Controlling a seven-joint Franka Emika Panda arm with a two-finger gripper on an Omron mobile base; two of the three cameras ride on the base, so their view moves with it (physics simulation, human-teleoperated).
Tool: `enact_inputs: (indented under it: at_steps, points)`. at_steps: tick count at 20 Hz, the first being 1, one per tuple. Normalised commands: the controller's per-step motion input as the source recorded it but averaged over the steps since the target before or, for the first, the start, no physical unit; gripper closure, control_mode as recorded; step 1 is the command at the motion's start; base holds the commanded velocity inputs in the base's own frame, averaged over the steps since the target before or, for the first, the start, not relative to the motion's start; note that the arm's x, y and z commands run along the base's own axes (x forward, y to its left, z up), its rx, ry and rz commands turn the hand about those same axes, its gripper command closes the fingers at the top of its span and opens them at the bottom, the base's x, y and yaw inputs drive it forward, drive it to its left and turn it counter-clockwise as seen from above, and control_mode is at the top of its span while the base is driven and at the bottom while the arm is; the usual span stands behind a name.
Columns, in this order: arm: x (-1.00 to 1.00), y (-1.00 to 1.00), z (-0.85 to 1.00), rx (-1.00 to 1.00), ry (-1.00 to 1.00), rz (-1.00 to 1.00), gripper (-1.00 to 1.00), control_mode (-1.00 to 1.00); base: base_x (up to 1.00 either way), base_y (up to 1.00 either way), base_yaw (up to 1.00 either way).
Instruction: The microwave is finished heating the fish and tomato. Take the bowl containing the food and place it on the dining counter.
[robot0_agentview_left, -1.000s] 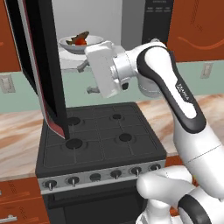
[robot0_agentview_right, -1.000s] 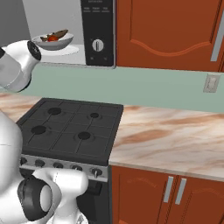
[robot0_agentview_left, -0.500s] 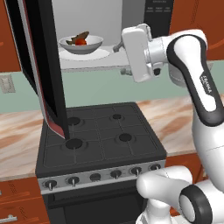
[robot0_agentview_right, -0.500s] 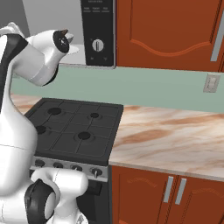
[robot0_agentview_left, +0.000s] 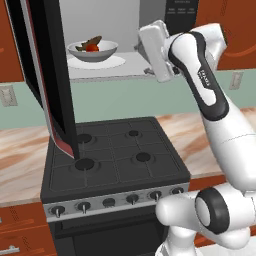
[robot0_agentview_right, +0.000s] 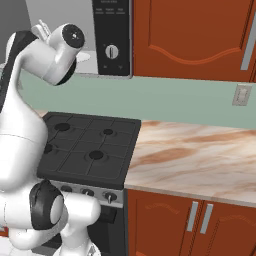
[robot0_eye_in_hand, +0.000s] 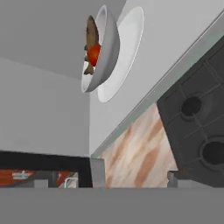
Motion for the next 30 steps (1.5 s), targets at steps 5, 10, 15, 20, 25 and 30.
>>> enact_inputs:
  at_steps: [5,10,15,20,25,30]
  points:
    - [0.68,0.19,-0.07,-0.02,0.04,-0.16,-1.00,-1.00,0.00,0.00,0.00]
    - [0.96,-0.27,-0.16,0.00,0.11,-0.13,-1.00,-1.00,0.00,0.00,0.00]
    - [0.31,-0.05,0.00,0.00,0.06,-0.03,-1.00,-1.00,0.00,0.00,0.00]
    - [0.64,0.03,0.00,0.00,0.03,-0.01,-1.00,-1.00,0.00,0.00,0.00]
    - [0.26,0.05,-0.02,0.00,0.01,-0.01,-1.00,-1.00,0.00,0.00,0.00]
    - [0.54,0.24,0.00,0.00,0.01,-0.01,-1.00,-1.00,0.00,0.00,0.00]
